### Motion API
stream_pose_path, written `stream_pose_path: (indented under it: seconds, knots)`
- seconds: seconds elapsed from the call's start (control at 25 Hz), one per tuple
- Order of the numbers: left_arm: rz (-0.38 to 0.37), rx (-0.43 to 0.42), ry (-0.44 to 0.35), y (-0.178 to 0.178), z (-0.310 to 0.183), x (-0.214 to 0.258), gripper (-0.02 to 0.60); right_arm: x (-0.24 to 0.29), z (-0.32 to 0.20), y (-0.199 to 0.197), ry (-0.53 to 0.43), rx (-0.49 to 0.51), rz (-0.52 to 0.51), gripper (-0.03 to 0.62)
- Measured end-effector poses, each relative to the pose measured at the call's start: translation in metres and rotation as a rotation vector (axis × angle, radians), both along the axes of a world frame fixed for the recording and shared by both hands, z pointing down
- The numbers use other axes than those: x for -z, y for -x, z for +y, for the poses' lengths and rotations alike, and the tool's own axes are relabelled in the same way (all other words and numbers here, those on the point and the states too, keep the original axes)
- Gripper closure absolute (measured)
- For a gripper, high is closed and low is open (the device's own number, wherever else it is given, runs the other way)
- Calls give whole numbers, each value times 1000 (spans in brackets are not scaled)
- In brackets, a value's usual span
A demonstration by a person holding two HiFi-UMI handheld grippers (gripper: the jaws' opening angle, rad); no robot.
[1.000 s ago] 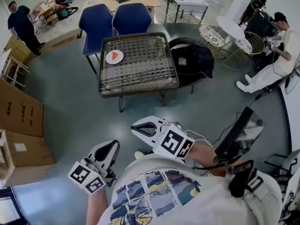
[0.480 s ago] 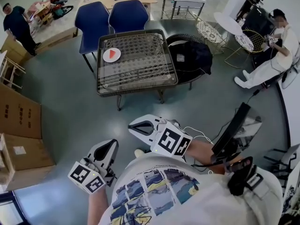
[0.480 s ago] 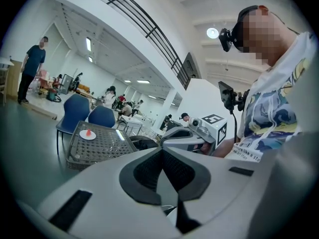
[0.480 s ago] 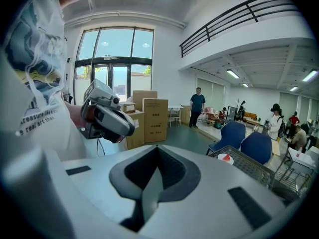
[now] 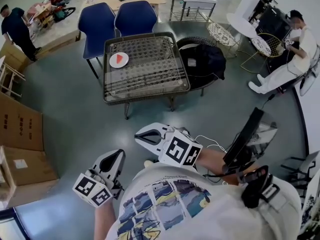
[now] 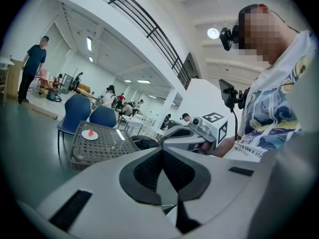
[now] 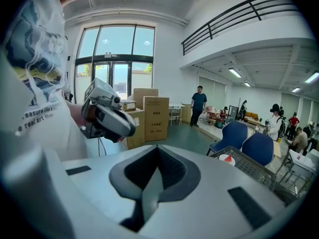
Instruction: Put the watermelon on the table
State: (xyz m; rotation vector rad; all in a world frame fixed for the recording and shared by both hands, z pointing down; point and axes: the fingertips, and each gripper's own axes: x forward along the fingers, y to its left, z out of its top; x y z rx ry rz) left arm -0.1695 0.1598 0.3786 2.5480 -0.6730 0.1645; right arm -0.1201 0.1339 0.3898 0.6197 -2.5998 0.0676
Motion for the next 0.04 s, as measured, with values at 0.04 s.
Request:
stream_pose_path:
  seconds: [0.04]
  knots:
    - [-1, 1, 0, 3, -1, 1, 572, 1, -1, 4, 0, 3, 1, 583]
